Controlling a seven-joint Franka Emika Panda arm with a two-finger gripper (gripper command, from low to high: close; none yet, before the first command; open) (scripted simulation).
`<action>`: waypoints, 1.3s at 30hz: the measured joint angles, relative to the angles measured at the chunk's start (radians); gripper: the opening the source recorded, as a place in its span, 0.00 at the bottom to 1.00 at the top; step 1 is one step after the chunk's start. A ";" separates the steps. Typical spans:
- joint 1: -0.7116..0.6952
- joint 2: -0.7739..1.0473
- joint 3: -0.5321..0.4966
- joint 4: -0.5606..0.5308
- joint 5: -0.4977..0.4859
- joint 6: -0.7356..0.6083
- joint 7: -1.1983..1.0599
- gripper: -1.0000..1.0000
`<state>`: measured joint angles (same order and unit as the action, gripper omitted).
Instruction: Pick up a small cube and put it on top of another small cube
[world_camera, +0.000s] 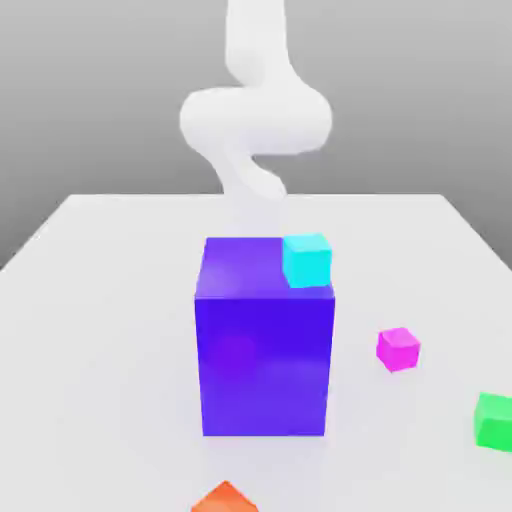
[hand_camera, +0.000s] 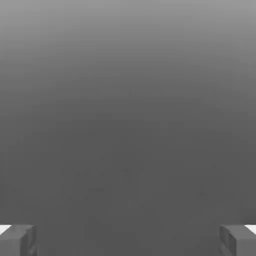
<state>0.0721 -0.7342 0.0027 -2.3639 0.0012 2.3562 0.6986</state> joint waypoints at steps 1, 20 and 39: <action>0.035 0.033 0.001 -0.030 0.001 0.028 -0.049 0.50; 0.588 0.589 0.072 -0.549 0.029 0.492 -0.903 0.50; 0.714 0.949 -0.006 -0.564 -0.092 0.785 -0.925 0.00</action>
<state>0.7859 0.2151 -0.0034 -2.9281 -0.0910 3.1416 -0.2266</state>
